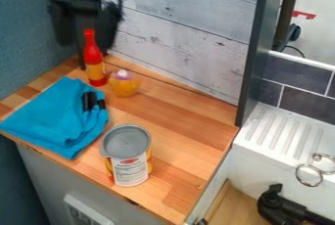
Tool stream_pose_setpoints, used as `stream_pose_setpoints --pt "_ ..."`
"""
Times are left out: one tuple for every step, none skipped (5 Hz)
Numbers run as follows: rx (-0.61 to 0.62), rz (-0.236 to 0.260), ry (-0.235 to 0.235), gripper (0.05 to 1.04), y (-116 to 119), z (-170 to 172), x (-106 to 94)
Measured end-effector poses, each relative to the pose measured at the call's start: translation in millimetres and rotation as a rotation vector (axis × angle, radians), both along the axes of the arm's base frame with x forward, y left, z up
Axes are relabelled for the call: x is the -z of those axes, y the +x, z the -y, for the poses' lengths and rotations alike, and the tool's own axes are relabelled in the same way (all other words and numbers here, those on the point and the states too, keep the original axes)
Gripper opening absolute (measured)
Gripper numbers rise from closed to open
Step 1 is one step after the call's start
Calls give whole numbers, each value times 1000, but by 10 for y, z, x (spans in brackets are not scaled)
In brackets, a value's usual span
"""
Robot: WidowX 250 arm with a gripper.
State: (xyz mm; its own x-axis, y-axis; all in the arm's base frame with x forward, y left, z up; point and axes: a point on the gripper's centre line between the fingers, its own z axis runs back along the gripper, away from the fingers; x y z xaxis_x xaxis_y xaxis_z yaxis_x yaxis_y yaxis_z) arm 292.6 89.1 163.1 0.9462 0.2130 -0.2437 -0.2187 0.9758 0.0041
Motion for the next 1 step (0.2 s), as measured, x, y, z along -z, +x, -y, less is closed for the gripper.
stream_pose_setpoints --pt "118 -70 -56 1000 -178 399 106"
